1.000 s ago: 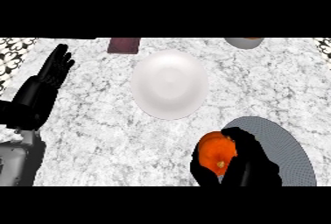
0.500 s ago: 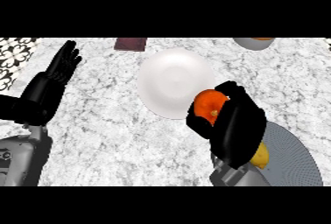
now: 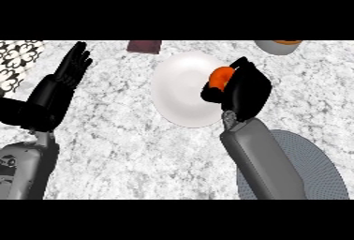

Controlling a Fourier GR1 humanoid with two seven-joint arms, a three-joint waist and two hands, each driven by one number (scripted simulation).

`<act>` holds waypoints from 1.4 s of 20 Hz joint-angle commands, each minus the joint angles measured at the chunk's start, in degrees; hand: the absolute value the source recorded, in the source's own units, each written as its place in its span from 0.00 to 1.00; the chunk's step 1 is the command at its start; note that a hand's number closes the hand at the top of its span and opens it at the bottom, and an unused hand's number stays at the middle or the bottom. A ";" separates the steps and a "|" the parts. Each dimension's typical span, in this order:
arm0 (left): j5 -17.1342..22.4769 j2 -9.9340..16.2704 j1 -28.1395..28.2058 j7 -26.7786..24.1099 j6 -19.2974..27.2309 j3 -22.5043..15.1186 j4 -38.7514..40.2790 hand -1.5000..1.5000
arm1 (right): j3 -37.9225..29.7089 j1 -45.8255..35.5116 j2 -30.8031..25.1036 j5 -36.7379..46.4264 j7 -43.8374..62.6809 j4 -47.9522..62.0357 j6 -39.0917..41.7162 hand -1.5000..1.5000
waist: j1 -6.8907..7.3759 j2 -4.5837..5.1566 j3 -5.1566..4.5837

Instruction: Pick the squash from the placemat and place it in the plate

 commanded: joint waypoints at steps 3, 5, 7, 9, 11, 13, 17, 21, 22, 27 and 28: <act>-0.75 -0.62 -0.96 -0.16 0.35 -0.64 0.65 0.50 | -5.30 -5.77 0.54 -5.19 10.68 11.51 -12.91 1.00 | 0.65 0.30 0.10; -0.58 -1.27 -0.89 -0.04 0.68 -0.71 0.99 0.50 | -8.23 -6.74 0.54 -6.37 8.52 15.39 -15.03 0.00 | 0.38 0.42 0.10; 0.01 -0.16 -1.91 -0.13 -0.51 -0.20 0.54 0.50 | -9.57 -9.41 0.54 -9.56 6.67 18.25 -17.12 0.00 | 1.57 0.52 0.13; -0.52 -1.25 -1.50 -0.61 0.47 -0.54 1.09 0.50 | -10.95 -10.50 0.54 -11.53 3.12 21.55 -20.65 0.00 | 1.08 0.54 0.13; -0.54 -0.76 -0.47 -0.65 -0.36 -0.87 0.57 0.50 | -11.50 -10.31 0.54 -12.88 -0.93 22.99 -26.40 0.00 | 1.10 0.41 0.16; -1.00 -1.87 -0.67 -0.06 0.64 -1.54 0.42 0.50 | -12.01 -12.24 0.54 -11.97 -2.21 25.28 -30.85 0.00 | 1.31 0.40 0.15; -1.38 -0.89 -2.57 0.75 1.26 -0.34 0.61 0.50 | -14.06 -15.17 0.54 -10.26 -4.49 27.63 -40.50 0.00 | 0.39 0.17 0.10; -0.44 -0.13 -2.34 0.75 -0.10 0.34 1.62 0.50 | -13.59 -16.55 0.55 -12.85 -4.66 29.82 -50.04 0.00 | 0.15 -0.01 0.08; 0.44 1.07 -3.45 1.07 -0.54 2.03 2.33 0.50 | -13.50 -17.57 0.55 -13.23 -4.37 30.17 -51.05 0.00 | -0.68 -0.28 0.05; -0.57 0.55 -2.51 0.61 0.79 2.37 2.91 0.50 | -9.63 -16.72 0.55 -12.67 1.08 31.21 -59.93 0.00 | -2.51 -1.16 -0.01; -1.89 -1.16 -0.52 -1.11 1.70 0.95 3.60 0.50 | -7.18 -13.98 0.55 -11.51 2.02 30.09 -61.18 0.00 | -3.64 -1.49 -0.05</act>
